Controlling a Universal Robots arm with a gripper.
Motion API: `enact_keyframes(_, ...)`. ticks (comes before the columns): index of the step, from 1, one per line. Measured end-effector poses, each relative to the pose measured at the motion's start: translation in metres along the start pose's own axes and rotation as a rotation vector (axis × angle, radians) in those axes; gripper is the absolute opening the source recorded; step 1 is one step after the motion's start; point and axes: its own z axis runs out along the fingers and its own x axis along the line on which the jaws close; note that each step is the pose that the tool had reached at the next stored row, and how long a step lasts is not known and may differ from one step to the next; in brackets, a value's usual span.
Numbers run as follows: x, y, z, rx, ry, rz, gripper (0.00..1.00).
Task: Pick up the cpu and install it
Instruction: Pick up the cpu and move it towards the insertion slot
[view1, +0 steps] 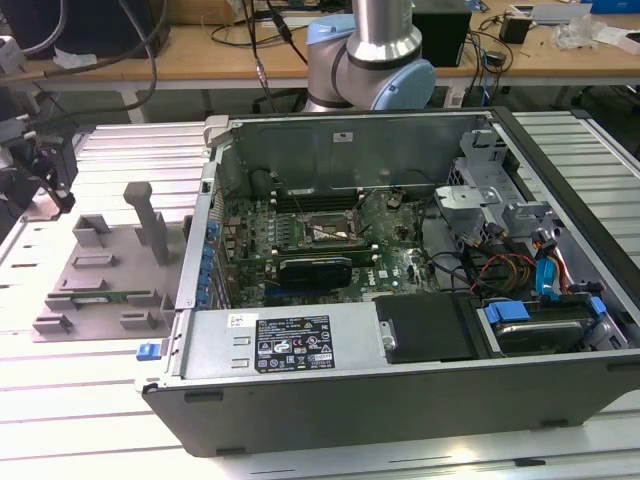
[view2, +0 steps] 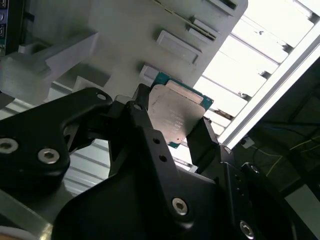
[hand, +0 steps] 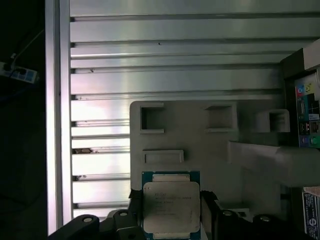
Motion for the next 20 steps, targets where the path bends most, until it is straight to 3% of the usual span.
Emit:
enact_keyframes(10, -0.0004, 0.0022, -0.023, 0.0, 0.0, 0.0, 0.55)
enact_keyframes(14, -0.0007, 0.0045, -0.0405, 0.0, 0.0001, 0.0, 0.55)
enact_keyframes(16, -0.0011, 0.0063, -0.0586, 0.0, 0.0, 0.0, 0.55)
enact_keyframes(20, -0.0014, 0.0076, -0.0696, 0.0, -0.0001, 0.0, 0.55)
